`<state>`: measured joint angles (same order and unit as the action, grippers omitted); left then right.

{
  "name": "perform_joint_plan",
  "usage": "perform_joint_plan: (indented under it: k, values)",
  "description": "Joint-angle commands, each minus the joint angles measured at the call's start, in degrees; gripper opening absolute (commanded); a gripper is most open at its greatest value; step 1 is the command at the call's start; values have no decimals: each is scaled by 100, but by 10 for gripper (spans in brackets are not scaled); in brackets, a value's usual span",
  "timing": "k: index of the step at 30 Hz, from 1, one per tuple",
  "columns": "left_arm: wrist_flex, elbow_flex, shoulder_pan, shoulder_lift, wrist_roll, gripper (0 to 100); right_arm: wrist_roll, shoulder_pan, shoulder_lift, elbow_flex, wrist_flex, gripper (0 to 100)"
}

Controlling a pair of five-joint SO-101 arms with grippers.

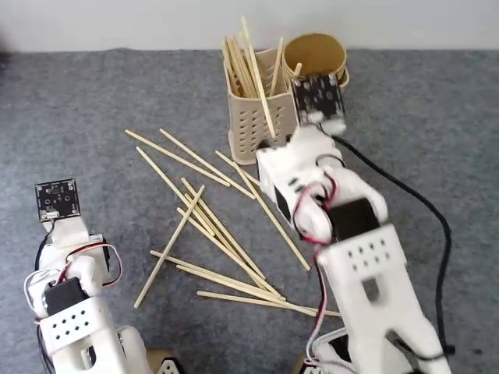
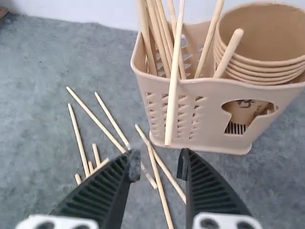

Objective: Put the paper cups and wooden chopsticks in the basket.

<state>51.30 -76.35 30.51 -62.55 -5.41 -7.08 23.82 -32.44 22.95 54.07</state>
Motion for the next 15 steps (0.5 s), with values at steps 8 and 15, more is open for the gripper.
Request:
perform_joint_plan:
  k: [8,15]
  values:
    - [-114,22,-53,-53,-62,73,-79,-171,1051,-1081,-171,149]
    - [-105,22,-53,-53,-70,73,-53,-356,1262,-1134,-523,59]
